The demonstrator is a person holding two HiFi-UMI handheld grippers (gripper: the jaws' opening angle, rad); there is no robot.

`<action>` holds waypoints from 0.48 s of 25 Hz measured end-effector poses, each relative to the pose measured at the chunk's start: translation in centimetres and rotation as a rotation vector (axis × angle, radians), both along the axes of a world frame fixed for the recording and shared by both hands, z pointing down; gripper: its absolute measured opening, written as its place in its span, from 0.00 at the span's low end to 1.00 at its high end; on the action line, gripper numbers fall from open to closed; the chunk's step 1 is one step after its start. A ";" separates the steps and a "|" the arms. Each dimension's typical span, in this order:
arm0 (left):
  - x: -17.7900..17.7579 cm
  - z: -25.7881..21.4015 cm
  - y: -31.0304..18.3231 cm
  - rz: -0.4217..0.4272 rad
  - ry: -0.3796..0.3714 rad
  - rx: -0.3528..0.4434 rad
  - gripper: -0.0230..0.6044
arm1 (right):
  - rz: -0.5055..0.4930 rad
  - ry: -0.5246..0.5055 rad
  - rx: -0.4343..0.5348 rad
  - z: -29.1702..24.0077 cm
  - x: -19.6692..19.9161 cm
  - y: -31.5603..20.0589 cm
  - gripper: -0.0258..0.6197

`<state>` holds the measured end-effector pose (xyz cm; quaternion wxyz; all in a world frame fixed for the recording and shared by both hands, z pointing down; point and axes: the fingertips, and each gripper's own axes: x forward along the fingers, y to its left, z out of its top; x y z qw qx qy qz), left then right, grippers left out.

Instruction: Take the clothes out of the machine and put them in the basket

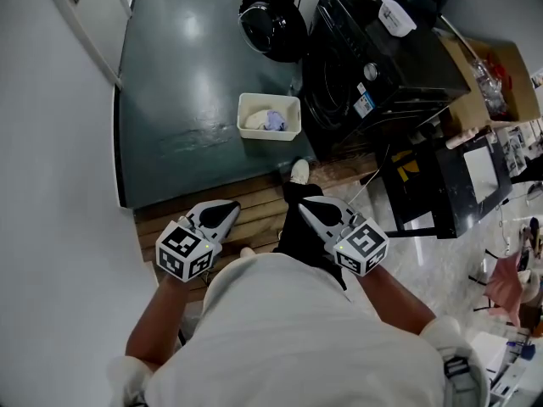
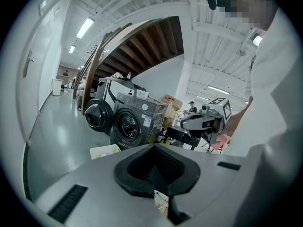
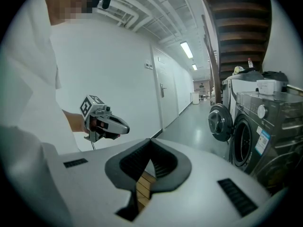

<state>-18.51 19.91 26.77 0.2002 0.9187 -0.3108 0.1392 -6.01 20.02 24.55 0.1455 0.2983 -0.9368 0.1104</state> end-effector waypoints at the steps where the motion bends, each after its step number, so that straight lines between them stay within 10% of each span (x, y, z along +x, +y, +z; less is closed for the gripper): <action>1: 0.0 0.1 0.0 -0.002 0.001 -0.001 0.03 | -0.001 0.002 -0.001 0.1 0.0 -0.1 0.05; 12: -0.1 0.7 -0.1 -0.014 -0.004 -0.007 0.03 | -0.015 0.002 -0.002 0.5 -0.4 -0.6 0.05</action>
